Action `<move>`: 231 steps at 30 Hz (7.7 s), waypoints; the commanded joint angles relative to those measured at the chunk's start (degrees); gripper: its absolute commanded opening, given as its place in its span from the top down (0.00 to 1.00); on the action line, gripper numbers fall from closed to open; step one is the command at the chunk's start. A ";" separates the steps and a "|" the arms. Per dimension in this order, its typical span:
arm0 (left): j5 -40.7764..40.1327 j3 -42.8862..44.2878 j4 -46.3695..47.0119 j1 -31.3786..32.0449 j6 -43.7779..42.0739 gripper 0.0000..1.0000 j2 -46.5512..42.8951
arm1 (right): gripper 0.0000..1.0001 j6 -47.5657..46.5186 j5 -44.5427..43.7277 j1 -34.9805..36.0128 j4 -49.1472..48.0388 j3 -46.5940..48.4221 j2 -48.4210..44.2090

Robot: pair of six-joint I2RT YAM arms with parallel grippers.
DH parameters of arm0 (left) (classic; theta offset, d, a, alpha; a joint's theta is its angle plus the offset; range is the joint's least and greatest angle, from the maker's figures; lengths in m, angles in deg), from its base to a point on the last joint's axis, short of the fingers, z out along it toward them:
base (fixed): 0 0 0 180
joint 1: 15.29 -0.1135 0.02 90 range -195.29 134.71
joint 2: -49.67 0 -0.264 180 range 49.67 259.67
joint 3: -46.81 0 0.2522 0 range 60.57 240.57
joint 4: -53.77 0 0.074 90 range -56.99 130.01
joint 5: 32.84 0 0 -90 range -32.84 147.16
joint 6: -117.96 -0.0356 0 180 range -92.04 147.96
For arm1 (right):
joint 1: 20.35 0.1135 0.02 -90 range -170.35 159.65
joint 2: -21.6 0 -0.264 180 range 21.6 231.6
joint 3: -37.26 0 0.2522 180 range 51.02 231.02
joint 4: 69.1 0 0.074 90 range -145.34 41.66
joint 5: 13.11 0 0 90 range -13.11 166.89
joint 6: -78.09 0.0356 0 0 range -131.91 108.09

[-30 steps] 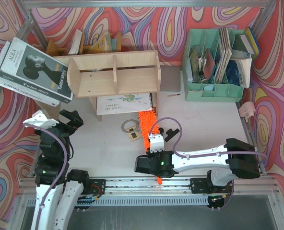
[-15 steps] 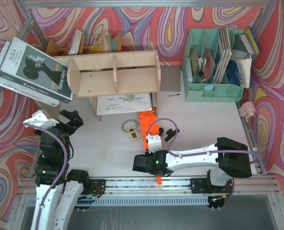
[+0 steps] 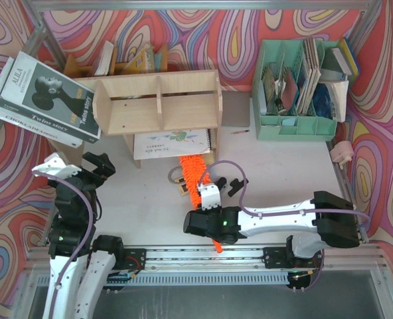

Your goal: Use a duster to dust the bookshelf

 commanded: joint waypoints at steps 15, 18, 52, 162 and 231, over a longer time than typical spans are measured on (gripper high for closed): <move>0.31 0.24 0.64 -0.43 0.42 0.01 -0.21 | 1.00 -22.63 7.25 4.96 -15.55 5.15 8.85; 0.30 0.15 0.64 -0.43 0.47 0.01 -0.13 | 1.00 -21.82 6.46 5.60 -13.38 5.91 10.28; -4.33 0.15 0.61 -1.13 -0.81 0.02 0.09 | 1.00 -20.95 3.80 20.75 -3.69 -6.98 -10.47; -13.32 0.32 -2.40 -1.30 1.30 0.02 -2.36 | 1.00 -43.29 4.82 -0.39 -27.14 25.12 18.80; -12.58 0.14 -2.13 -1.32 1.65 0.02 -2.36 | 1.00 -36.94 13.58 -4.80 -19.39 38.17 34.90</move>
